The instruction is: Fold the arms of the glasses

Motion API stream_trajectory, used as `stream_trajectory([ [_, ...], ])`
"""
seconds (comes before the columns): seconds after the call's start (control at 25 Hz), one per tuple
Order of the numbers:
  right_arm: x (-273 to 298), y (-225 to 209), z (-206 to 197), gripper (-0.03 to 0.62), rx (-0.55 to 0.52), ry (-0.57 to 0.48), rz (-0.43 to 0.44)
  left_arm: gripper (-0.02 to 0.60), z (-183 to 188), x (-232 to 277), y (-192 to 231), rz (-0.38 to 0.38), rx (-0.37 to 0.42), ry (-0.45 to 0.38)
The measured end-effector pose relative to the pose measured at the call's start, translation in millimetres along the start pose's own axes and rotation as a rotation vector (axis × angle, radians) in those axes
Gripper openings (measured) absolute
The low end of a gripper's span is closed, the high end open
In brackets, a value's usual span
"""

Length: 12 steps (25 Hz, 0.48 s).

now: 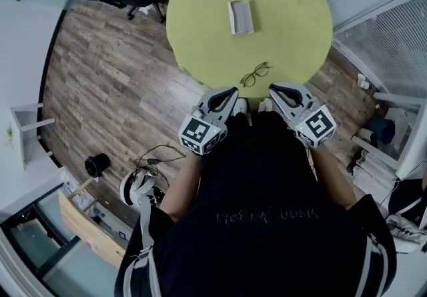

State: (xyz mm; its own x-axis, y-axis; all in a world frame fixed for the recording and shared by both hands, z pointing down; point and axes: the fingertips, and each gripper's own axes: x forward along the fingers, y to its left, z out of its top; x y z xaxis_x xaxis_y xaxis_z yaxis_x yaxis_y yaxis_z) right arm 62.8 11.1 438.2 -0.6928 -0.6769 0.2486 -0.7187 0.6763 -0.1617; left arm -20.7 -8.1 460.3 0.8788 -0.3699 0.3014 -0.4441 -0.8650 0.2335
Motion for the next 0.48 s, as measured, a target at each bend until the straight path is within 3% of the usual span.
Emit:
stream_trajectory([
  [0.36,-7.5,9.2,29.9,0.040,-0.046,-0.126,-0.007,0.018,14.9,5.4,-6.4,-0.024,0.118,0.006],
  [0.48,-6.6,12.8,36.0,0.040,-0.061,-0.156,0.000,0.018,19.2,7.4,-5.5,-0.032,0.118,-0.007],
])
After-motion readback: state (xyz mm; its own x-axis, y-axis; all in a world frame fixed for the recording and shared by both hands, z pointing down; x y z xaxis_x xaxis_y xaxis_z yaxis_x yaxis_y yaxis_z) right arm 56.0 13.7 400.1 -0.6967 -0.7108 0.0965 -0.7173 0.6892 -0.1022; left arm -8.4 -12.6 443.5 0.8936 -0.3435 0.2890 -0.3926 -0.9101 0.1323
